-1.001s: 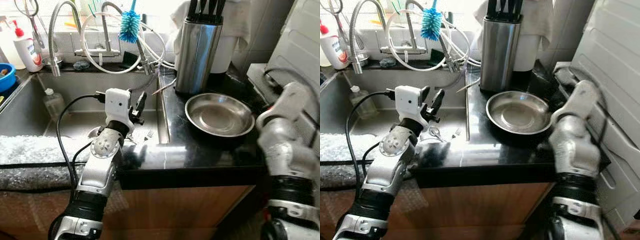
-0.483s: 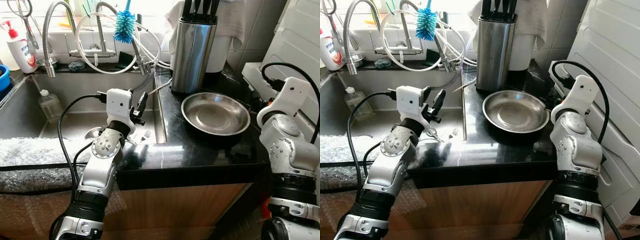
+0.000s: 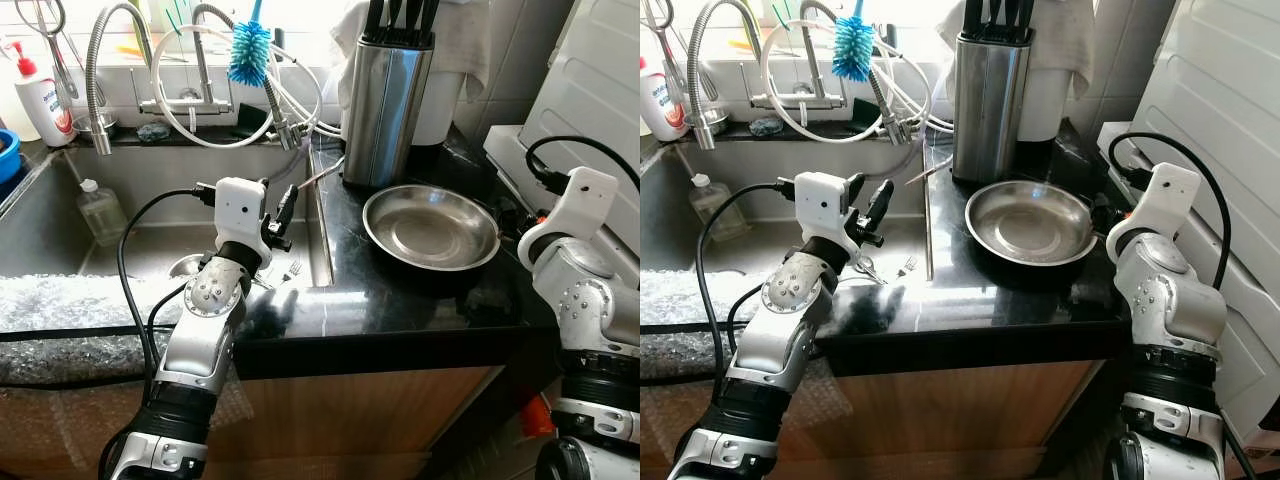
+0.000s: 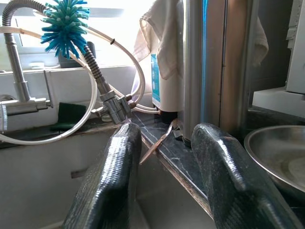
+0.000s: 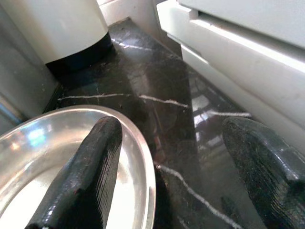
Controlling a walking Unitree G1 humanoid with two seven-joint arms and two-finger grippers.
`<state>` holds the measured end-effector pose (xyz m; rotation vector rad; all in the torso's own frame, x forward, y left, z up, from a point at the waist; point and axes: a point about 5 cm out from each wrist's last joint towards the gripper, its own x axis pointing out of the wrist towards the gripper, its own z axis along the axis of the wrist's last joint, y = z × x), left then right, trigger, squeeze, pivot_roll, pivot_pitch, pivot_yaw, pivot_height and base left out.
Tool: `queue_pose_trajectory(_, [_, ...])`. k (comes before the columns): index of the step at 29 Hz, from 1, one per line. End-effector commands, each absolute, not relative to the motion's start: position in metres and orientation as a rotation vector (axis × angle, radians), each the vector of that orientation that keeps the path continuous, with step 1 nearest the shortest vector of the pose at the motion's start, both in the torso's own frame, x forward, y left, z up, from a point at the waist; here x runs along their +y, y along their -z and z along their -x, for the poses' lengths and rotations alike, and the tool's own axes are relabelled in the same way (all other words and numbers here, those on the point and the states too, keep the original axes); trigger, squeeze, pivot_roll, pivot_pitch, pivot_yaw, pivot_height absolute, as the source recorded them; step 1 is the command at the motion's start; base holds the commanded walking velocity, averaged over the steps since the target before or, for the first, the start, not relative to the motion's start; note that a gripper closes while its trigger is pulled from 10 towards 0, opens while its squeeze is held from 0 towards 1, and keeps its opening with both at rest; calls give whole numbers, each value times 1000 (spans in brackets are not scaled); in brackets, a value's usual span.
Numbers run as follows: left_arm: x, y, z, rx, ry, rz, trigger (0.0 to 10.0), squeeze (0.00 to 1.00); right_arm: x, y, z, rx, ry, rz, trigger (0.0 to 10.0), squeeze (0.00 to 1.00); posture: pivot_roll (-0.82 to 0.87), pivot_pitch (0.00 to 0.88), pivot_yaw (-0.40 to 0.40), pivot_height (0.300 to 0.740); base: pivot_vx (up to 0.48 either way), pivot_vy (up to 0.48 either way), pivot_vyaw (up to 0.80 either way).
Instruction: Kitchen organization
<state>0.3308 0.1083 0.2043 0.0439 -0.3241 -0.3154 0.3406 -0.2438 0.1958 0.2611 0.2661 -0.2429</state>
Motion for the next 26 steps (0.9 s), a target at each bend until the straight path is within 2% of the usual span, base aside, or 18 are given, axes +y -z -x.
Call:
queue_pose_trajectory(1, [105,-207,-330,-330,333,-66,10000,0,-246,-191,-339,294,235,-293,10000,0,-165,0,-39,740,0,0,0])
queue_pose_trajectory(5, [105,-207,-330,-330,336,-72,10000,0,-242,-184,-340,322,210,-352,10000,0,-158,0,-41,740,0,0,0])
queue_pose_trajectory(24, [104,-206,-329,-328,342,-81,10000,0,-233,-165,-349,383,176,-363,10000,0,-146,0,-43,740,0,0,0])
queue_pose_trajectory(25, [104,-206,-329,-327,343,-82,10000,0,-232,-165,-349,381,174,-361,8588,0,-146,0,-43,740,0,0,0])
queue_pose_trajectory(26, [104,-206,-329,-326,343,-83,10000,0,-232,-165,-350,378,168,-363,1804,0,-146,0,-43,740,0,0,0])
